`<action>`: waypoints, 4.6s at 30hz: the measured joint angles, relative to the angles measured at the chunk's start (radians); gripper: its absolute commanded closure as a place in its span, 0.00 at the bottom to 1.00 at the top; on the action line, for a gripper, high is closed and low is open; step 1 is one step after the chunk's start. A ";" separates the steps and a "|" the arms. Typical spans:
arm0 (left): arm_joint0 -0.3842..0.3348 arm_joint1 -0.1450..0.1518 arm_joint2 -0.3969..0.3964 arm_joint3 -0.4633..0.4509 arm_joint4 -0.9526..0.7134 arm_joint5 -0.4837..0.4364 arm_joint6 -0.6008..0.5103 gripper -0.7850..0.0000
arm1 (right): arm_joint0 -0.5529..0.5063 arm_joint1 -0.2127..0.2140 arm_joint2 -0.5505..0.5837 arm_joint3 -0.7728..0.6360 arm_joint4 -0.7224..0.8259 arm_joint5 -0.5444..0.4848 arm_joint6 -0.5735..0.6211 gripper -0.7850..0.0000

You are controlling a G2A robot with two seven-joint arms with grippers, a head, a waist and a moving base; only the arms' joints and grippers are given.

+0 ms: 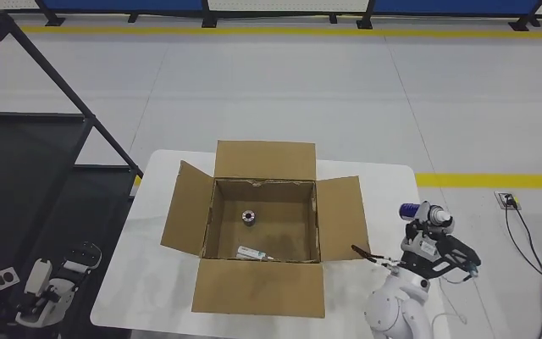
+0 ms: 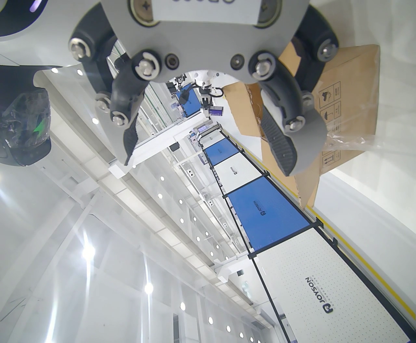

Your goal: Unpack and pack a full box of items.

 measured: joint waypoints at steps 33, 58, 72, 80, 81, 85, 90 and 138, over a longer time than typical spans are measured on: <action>0.000 0.000 0.000 0.000 0.000 0.000 0.000 0.00 | 0.207 0.071 0.132 0.395 -0.436 -0.257 0.389 1.00; 0.000 0.000 0.000 0.000 0.000 0.000 0.000 0.00 | 0.267 0.093 0.148 0.570 -0.396 -0.345 0.300 0.00; 0.000 0.000 0.000 0.000 0.000 0.000 0.000 0.00 | -0.079 0.070 0.037 -0.228 -0.325 -0.263 0.268 0.00; 0.000 0.000 0.000 0.000 0.000 0.000 0.000 0.00 | -0.003 0.049 -0.247 -0.375 -0.633 -0.152 0.476 0.00; 0.000 0.000 0.000 0.000 0.000 0.000 0.000 0.00 | 0.012 0.046 -0.277 -0.374 -0.646 -0.148 0.494 0.00; 0.000 0.000 0.000 0.000 0.000 0.000 0.000 0.00 | 0.098 0.032 -0.397 -0.309 -0.740 -0.189 0.629 0.00; 0.000 0.000 0.000 0.000 0.000 0.000 0.000 0.00 | 0.275 -0.011 -0.559 -0.077 -0.821 -0.160 0.817 0.00; 0.000 0.000 0.000 0.000 0.000 0.000 0.000 0.00 | 1.023 -0.352 -0.772 1.218 -0.024 -0.421 1.204 0.27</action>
